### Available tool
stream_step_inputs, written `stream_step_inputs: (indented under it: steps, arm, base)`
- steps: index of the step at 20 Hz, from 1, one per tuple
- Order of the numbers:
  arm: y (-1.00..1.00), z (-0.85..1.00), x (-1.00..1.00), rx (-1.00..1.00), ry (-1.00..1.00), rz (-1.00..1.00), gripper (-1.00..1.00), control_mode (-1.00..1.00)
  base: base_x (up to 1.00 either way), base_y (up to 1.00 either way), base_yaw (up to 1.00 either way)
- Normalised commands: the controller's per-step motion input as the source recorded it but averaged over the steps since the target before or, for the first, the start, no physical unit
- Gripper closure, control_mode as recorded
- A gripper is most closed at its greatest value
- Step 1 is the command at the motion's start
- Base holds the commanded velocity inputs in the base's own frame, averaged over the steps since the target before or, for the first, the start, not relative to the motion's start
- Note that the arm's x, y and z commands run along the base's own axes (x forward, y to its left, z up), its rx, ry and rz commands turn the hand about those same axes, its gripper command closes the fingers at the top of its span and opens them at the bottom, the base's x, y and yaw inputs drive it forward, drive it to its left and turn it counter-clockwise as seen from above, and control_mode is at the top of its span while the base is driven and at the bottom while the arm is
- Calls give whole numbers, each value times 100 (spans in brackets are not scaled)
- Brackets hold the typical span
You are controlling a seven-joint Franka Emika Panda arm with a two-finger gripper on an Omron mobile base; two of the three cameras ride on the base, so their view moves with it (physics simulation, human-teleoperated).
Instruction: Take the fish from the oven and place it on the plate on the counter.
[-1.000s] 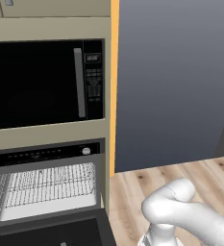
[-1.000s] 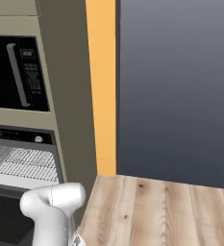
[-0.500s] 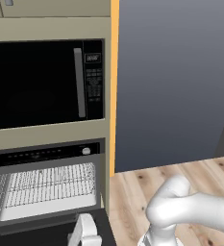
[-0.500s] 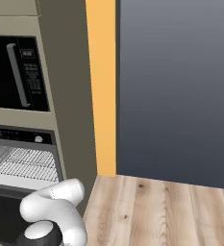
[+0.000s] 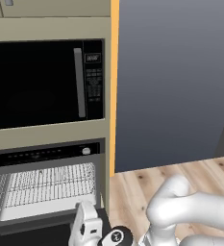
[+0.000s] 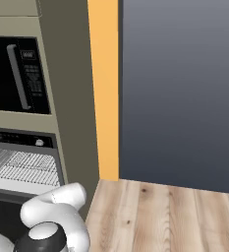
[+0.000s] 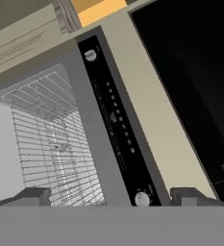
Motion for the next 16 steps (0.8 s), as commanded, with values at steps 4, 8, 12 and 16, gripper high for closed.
stream_step_inputs:
  steps: [4,8,12,16]
  arm:
    - [30,-28,29,-6,0,0,-100,-100]
    - [6,-20,18,-5,0,0,-100,-100]
    - [1,-22,36,-7,0,0,-100,-100]
    - [2,-17,32,-6,0,-2,-100,-100]
  base:
    - [0,0,0]
    - [0,0,0]
    - [0,0,0]
    - [0,0,0]
